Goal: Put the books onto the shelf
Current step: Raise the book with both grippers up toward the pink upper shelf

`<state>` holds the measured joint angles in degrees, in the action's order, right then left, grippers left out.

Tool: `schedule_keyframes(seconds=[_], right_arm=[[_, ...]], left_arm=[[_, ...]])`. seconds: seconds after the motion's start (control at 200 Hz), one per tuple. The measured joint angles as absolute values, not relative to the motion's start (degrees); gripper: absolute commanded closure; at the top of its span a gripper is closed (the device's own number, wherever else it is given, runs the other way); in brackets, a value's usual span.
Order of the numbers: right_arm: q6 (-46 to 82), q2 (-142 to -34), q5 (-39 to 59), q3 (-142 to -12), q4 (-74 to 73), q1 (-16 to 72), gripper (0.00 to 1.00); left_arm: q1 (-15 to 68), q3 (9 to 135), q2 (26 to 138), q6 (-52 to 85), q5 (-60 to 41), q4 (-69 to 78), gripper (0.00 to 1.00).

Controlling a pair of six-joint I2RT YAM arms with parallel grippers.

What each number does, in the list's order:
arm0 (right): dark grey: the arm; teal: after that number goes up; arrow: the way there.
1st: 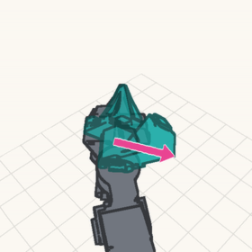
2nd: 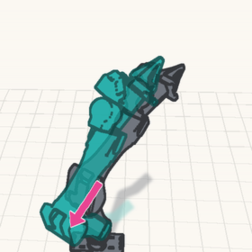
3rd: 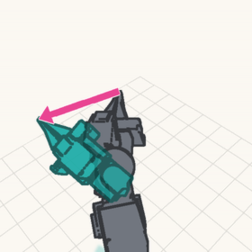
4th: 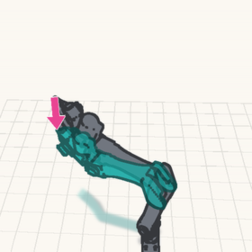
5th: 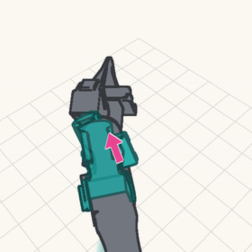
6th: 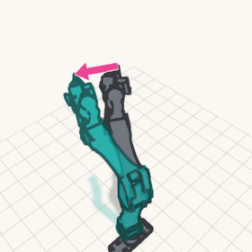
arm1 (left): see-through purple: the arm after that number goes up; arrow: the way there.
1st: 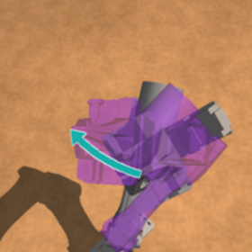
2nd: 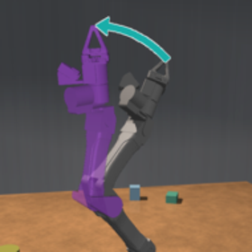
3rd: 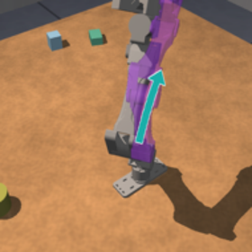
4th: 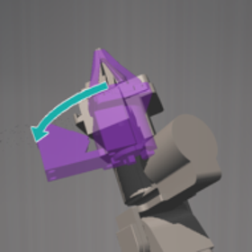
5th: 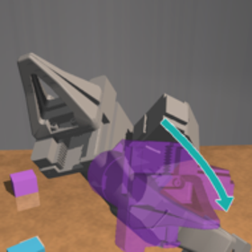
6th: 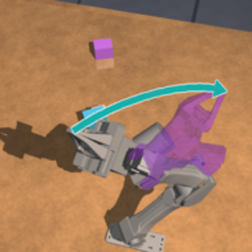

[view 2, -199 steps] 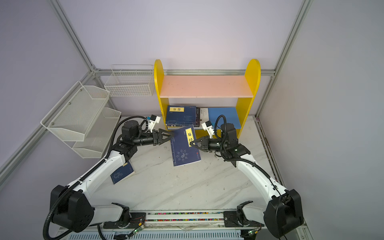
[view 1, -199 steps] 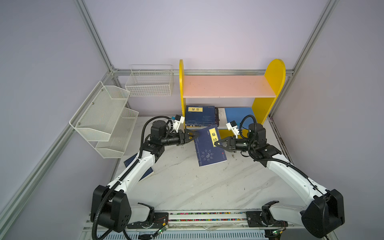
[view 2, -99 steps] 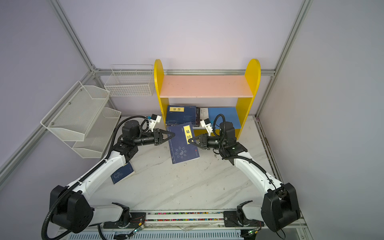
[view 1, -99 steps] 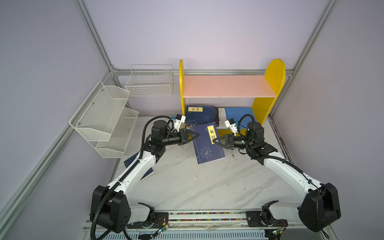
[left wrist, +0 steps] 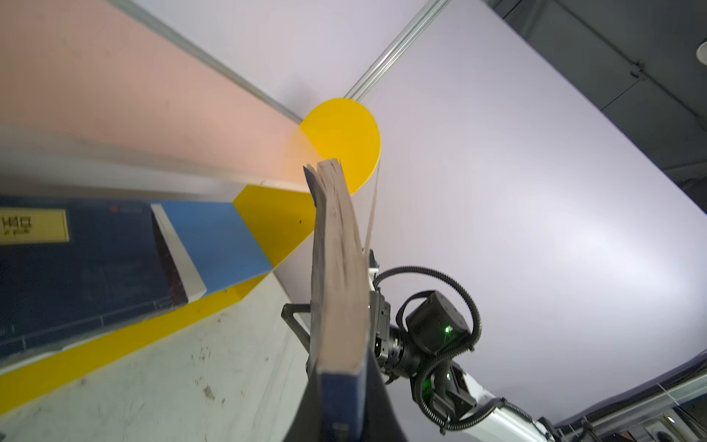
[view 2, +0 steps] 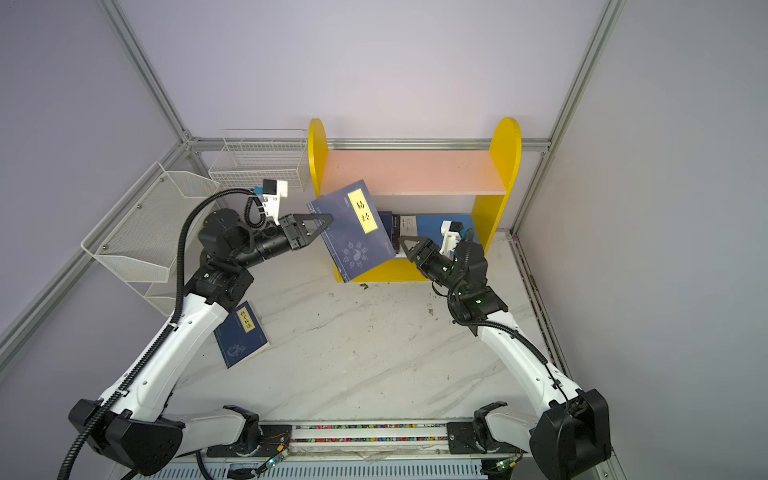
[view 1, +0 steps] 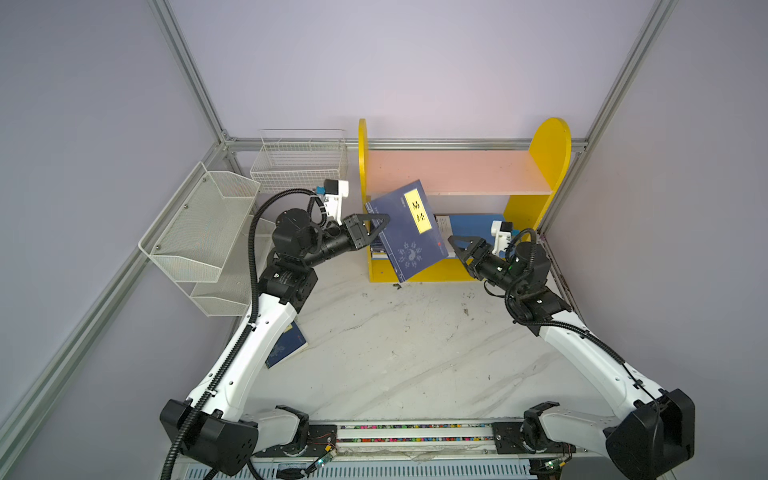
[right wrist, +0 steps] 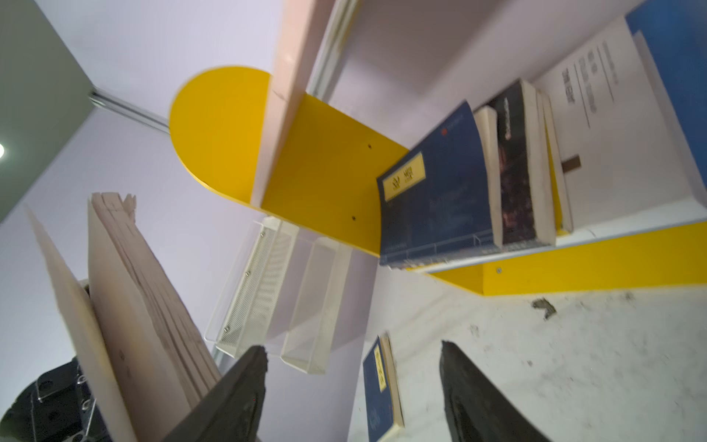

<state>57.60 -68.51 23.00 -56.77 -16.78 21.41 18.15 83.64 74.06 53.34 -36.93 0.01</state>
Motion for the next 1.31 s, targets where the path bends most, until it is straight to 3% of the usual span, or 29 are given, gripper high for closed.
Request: schedule_keyframes(seconds=[0.11,0.405,0.645,0.835,0.965,1.305], right_arm=[[59.16,-69.45,21.98,-58.00,-20.80,21.43,0.21],[60.18,-71.90,23.31,-62.50,-32.42,23.24,0.19],[60.18,-81.73,25.30,-73.87,-38.63,26.00,0.21],[60.66,-86.50,23.44,-74.72,-36.45,27.38,0.24],[61.39,-87.18,22.83,-74.85,-36.49,27.94,0.29],[65.49,-92.79,23.35,-80.60,-38.92,29.34,0.54]], left_arm=[[18.15,88.86,76.84,56.62,-32.71,6.00,0.98],[18.55,93.60,86.74,63.07,-20.16,14.26,0.98],[20.01,93.60,90.00,66.94,-12.51,14.63,0.97],[20.86,93.73,90.00,66.94,-8.03,16.99,0.97],[21.41,93.73,90.00,66.89,-5.30,17.23,0.98],[23.40,93.73,90.04,66.30,-1.72,18.39,0.98]])
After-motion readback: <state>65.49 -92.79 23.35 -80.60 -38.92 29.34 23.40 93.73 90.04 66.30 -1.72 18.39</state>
